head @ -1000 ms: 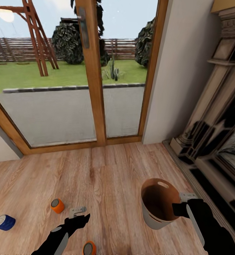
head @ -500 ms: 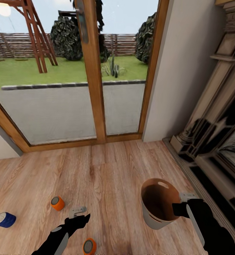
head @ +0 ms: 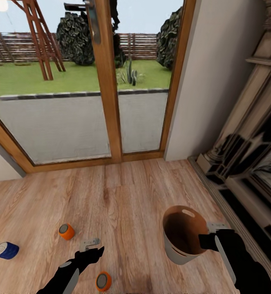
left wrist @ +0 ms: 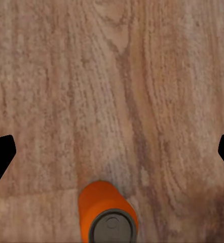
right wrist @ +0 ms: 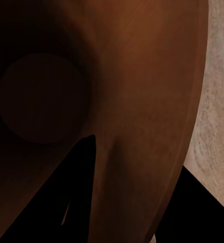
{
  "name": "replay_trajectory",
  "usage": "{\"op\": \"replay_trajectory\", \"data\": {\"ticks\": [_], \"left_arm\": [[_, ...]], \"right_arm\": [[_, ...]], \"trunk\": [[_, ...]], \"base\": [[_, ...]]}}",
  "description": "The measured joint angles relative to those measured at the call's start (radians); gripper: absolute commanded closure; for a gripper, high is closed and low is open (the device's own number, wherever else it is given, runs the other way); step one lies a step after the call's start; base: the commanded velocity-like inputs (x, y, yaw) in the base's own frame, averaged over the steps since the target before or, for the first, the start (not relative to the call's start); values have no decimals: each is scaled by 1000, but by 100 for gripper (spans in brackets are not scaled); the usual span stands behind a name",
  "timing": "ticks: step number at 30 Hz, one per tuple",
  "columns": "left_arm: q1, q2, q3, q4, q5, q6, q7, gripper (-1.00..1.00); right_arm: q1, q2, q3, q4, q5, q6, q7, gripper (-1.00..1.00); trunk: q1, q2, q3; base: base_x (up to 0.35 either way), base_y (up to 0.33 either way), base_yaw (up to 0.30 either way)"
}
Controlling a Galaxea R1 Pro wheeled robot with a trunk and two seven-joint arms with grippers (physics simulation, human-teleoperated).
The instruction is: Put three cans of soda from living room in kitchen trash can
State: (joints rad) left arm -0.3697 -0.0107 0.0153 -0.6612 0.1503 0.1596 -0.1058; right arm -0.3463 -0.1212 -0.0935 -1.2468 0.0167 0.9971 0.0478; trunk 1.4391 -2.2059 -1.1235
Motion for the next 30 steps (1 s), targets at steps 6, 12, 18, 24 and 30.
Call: {"op": "replay_trajectory", "data": {"ticks": [6, 12, 18, 24, 30], "left_arm": [[0, -1, -1, 1, 0, 0, 0, -100], [0, -2, -1, 1, 0, 0, 0, -100], [0, -2, -2, 2, 0, 0, 0, -100], [0, -2, -2, 2, 0, 0, 0, -100], [0, -2, -2, 2, 0, 0, 0, -100]], "right_arm": [[0, 0, 0, 0, 0, 0, 0, 100], [0, 0, 0, 0, 1, 0, 0, 100], [0, 0, 1, 0, 0, 0, 0, 100], [0, 0, 1, 0, 0, 0, 0, 100], [0, 0, 0, 0, 0, 0, 0, 100]], "trunk": [[0, 0, -10], [0, 0, -19], [0, 0, -29], [0, 0, -39], [0, 0, -49]], "base": [[0, 0, 0], [0, 0, 0], [0, 0, 0], [0, 0, 0], [0, 0, 0]]}}
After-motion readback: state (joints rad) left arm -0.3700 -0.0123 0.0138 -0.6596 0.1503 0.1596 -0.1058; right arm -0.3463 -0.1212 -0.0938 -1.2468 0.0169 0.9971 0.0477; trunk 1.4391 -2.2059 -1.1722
